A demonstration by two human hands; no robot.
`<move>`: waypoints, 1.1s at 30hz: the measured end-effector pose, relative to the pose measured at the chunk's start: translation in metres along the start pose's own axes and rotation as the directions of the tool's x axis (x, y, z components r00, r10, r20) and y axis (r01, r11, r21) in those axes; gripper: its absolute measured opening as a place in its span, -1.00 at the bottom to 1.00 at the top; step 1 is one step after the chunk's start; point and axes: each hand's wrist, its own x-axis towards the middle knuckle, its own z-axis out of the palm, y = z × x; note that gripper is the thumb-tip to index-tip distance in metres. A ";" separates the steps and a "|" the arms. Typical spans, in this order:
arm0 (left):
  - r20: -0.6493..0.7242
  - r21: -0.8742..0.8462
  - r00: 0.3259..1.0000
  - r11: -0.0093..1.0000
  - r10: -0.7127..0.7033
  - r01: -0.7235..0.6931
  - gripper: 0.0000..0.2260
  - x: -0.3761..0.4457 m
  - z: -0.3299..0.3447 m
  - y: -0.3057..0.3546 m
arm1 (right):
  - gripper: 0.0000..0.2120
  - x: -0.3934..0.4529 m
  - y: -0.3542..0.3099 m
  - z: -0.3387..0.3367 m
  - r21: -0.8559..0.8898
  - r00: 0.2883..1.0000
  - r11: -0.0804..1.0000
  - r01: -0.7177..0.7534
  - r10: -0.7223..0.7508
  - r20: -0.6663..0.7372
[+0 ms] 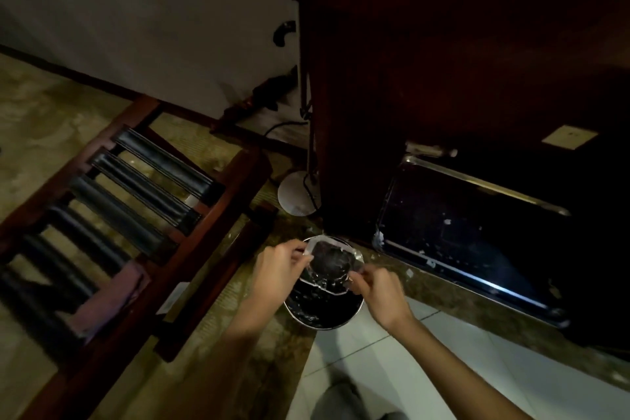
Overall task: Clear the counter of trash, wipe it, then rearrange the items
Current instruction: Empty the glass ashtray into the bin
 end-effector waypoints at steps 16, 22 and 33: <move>0.327 -0.393 0.942 0.895 -0.077 0.210 -0.93 -0.097 -0.265 0.188 | -0.67 -0.155 -0.237 -0.207 0.351 0.968 0.930 0.109 -0.179 0.174; 0.343 -0.354 0.938 0.932 0.053 0.077 -0.86 -0.133 -0.349 0.273 | -0.68 -0.217 -0.299 -0.282 0.374 0.946 0.910 0.178 -0.262 0.189; 0.175 -0.300 0.953 0.935 0.248 -0.189 -0.81 -0.133 -0.449 0.392 | -0.72 -0.253 -0.392 -0.390 0.372 0.919 0.859 0.351 -0.393 0.040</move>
